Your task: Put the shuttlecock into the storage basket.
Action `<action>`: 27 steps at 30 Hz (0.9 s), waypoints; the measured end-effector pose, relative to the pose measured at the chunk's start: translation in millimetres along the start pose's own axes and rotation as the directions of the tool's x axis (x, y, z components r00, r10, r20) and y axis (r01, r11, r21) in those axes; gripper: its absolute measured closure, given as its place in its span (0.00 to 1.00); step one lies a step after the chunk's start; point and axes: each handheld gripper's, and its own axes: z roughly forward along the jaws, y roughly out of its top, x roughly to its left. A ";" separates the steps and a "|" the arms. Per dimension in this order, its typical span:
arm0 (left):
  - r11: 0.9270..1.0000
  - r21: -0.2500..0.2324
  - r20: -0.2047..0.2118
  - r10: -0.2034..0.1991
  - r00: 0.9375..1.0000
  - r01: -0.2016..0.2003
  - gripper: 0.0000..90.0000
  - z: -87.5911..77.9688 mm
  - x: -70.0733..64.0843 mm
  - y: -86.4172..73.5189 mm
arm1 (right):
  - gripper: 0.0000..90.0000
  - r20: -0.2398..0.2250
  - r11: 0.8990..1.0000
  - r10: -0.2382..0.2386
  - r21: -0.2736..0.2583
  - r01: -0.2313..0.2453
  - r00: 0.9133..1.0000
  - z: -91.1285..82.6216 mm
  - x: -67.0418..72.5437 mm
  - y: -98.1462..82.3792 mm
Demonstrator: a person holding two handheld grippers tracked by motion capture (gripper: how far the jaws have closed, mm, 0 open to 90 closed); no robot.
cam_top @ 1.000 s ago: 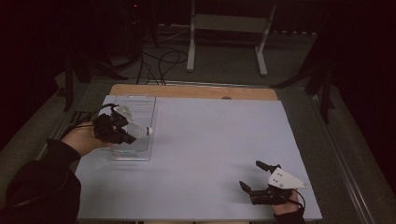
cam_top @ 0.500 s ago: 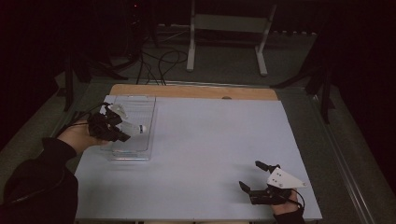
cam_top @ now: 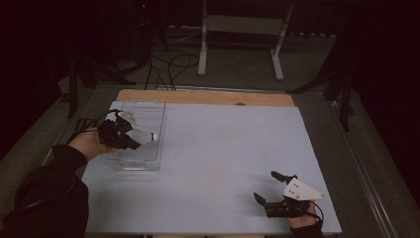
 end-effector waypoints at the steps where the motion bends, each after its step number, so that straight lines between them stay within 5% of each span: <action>1: 1.000 0.000 0.000 0.000 1.000 0.000 1.00 0.0 0.0 0.0 | 0.10 0.000 1.000 0.000 0.000 0.000 1.000 0.0 0.0 0.0; 27: 0.997 0.034 0.006 -0.064 0.998 0.064 1.00 30.4 12.3 -7.8 | 0.10 0.006 1.000 0.000 0.007 0.000 1.000 -0.9 0.0 -0.1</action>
